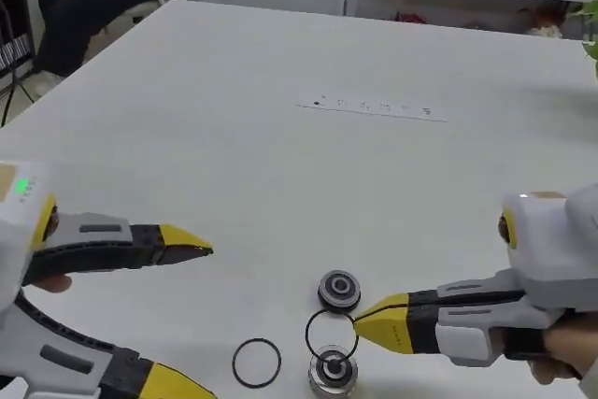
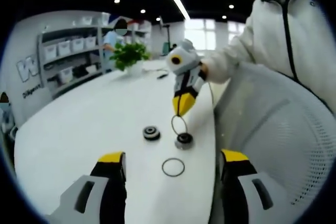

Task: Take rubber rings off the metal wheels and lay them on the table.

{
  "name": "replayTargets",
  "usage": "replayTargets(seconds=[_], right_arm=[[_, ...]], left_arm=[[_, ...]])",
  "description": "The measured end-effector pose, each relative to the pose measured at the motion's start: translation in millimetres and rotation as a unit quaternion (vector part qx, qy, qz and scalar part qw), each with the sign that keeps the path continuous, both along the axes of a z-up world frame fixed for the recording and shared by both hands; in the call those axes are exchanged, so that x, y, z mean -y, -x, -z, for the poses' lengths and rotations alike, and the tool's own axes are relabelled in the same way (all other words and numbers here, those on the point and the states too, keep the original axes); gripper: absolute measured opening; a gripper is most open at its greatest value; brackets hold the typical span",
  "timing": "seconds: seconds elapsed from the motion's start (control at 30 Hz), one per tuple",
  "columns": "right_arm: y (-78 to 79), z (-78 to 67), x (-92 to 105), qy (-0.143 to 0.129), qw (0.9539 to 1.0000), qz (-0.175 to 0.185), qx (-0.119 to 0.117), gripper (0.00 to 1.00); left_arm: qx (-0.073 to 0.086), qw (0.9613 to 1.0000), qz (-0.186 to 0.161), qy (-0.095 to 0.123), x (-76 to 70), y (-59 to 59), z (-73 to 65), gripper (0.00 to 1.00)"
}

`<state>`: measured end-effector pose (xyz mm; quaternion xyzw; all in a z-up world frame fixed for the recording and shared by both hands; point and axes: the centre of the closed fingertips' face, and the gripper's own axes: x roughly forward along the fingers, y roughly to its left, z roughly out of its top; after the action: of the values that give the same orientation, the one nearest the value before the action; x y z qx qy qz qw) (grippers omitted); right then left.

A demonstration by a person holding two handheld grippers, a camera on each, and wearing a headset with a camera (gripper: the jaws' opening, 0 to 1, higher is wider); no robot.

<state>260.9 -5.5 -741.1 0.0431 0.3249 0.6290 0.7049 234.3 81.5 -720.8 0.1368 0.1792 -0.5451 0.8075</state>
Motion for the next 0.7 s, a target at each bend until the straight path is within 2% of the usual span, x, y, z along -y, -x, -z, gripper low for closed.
replayTargets(seconds=[0.27, 0.47, 0.7], right_arm=[[2.3, -5.1, -11.0, 0.002, 0.9999, -0.016, 0.005, 0.0], [3.7, -3.8, -21.2, 0.006, 0.9995, -0.03, 0.006, 0.0], [8.4, 2.6, -32.8, 0.015, 0.9986, -0.051, 0.004, 0.0]], left_arm=[[0.005, 0.9992, -0.037, 0.013, -16.9, 2.5, -0.4, 0.76], [0.003, 0.9981, -0.059, 0.014, -30.7, 5.6, 3.5, 0.77], [0.002, 0.9973, -0.073, 0.013, -39.0, 8.0, 8.0, 0.77]])
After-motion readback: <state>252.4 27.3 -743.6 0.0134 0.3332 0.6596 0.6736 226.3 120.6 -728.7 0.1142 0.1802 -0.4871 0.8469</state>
